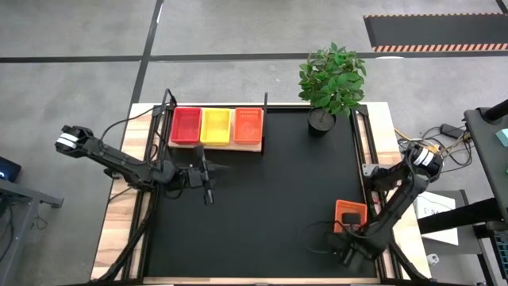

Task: Stack baskets on shelf by color
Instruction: Stack the orange bin on top of the other orange bins on the shelf

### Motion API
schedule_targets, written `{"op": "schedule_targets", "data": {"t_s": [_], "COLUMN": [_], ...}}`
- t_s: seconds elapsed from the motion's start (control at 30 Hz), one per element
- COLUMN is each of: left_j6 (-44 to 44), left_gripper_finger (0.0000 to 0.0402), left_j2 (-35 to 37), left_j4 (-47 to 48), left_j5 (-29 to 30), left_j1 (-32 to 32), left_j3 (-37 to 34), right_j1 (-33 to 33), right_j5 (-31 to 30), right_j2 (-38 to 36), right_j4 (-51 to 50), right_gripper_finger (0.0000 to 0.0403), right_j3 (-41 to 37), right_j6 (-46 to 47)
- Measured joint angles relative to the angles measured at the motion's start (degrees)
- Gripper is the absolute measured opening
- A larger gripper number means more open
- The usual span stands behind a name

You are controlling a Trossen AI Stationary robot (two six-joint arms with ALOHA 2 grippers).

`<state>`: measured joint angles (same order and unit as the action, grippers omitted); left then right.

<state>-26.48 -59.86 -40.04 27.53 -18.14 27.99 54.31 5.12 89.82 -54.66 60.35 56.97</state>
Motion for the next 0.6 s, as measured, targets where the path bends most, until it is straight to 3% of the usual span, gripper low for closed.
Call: {"op": "schedule_targets", "data": {"t_s": [0.2, 0.4, 0.6], "left_j6": [-0.9, -1.2, -1.4], "left_gripper_finger": [0.0063, 0.0063, 0.0063], "left_j2": [0.0, 0.0, 0.0], "left_j4": [-1.8, -1.6, -2.1], "left_j5": [0.0, 0.0, 0.0], "left_j1": [0.2, 0.3, 0.5], "left_j3": [0.5, 0.4, 1.4], "right_j1": [-2.8, -3.1, -3.1], "right_j5": [-0.6, -1.0, -5.6], "right_j2": [-0.2, -0.2, -0.2], "right_j4": [6.7, 10.5, 9.8], "right_gripper_finger": [0.012, 0.0024, 0.0009], "right_j3": [-5.1, -5.9, -1.8], "right_j6": [-4.7, -1.5, 0.2]}}
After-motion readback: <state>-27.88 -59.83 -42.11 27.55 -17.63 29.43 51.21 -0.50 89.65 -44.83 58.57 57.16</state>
